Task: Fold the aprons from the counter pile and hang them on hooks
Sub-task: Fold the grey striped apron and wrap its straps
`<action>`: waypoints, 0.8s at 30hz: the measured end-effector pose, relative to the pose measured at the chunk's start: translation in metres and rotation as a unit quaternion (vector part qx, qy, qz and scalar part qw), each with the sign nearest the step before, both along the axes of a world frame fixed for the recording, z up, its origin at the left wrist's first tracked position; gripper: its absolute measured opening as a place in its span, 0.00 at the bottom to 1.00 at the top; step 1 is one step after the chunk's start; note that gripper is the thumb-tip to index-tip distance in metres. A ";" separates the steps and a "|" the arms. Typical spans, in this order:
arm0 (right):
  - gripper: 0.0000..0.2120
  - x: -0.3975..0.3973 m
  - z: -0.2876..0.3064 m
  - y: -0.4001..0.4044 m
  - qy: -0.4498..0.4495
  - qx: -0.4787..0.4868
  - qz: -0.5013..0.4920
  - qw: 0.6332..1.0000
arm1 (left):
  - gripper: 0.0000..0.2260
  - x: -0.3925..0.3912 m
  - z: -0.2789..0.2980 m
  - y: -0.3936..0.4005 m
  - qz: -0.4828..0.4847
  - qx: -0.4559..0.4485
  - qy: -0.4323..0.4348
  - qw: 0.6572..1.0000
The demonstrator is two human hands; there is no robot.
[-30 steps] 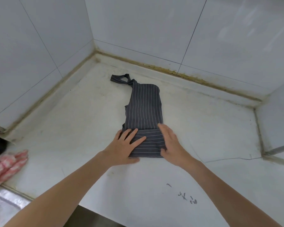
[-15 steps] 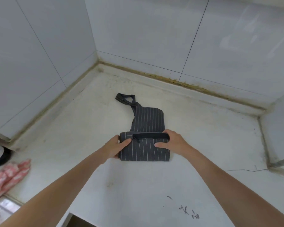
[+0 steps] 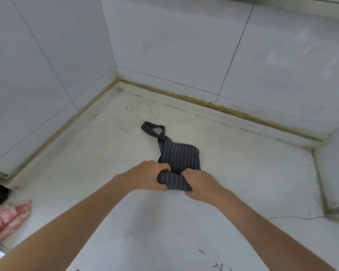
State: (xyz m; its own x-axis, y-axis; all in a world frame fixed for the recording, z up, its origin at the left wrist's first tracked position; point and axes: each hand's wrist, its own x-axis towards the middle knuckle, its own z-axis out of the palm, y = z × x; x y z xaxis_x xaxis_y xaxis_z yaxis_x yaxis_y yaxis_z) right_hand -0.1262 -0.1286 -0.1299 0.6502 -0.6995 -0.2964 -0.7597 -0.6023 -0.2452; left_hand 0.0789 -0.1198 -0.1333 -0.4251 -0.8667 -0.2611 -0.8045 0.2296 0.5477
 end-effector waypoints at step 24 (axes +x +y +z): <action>0.32 -0.019 0.013 -0.046 0.221 0.277 -0.089 0.931 | 0.09 -0.031 0.000 -0.051 -0.090 0.231 -0.089 0.965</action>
